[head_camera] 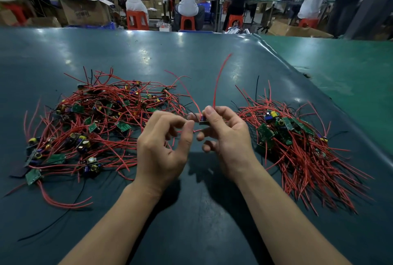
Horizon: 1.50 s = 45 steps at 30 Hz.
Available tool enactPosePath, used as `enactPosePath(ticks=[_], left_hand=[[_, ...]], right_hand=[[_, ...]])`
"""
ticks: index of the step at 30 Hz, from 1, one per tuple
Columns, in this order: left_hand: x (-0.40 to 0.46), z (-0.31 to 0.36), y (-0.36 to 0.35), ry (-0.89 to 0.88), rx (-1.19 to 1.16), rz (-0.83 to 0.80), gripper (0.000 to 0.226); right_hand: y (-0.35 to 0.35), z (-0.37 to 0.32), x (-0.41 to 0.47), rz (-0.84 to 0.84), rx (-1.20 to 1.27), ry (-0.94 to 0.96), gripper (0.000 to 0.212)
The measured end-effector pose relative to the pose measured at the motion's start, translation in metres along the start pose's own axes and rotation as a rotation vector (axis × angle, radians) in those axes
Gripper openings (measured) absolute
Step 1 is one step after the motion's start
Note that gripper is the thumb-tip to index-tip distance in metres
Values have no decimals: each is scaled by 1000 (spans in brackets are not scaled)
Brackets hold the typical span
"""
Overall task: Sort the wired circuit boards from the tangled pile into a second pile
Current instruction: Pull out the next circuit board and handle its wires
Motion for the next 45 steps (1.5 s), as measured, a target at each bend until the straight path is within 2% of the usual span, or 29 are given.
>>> enactPosePath(ticks=[2,4,8,13,18,22,28,33,38,45], left_hand=[[-2,-16,-8,175,-35,-72,29],[-6,-24,-13,277,-60,-109,33],[-9,-32,-17,367,-210,-113,24],[-8,-33,-22,437,-396,-104,17],[-12,-39,-35,552,-566,-184,26],[-10,-40,-34,529,-599,-165,17],[-9,-54,-23,560,-576,-8,6],[-14,-57,-29,638,-634,-44,26],[-13,-48,-34,592,-675,-115,26],[-11,-50,-20,574,-578,-6,17]], right_hand=[[-2,-4,-2,-17,-116,33,9],[-7,-2,-4,-48,-202,35,13],[-10,-3,-5,-80,-237,63,13],[-12,-11,-7,-110,-137,111,17],[-17,-6,-8,-155,-144,74,19],[-13,-7,-7,-101,-142,85,19],[15,-10,-1,144,-180,114,9],[18,-3,0,167,-108,89,6],[21,-6,0,183,-114,110,4],[33,-12,-1,296,-101,116,18]])
Point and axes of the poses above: each hand's wrist, its own x-axis towards the middle knuckle, its own y-axis out of the back of the hand, z = x × y, the point moved 10 cm from there along x, towards the middle knuckle, and after that the axes turned 3 degrees about -x, right-handed, at the moved point
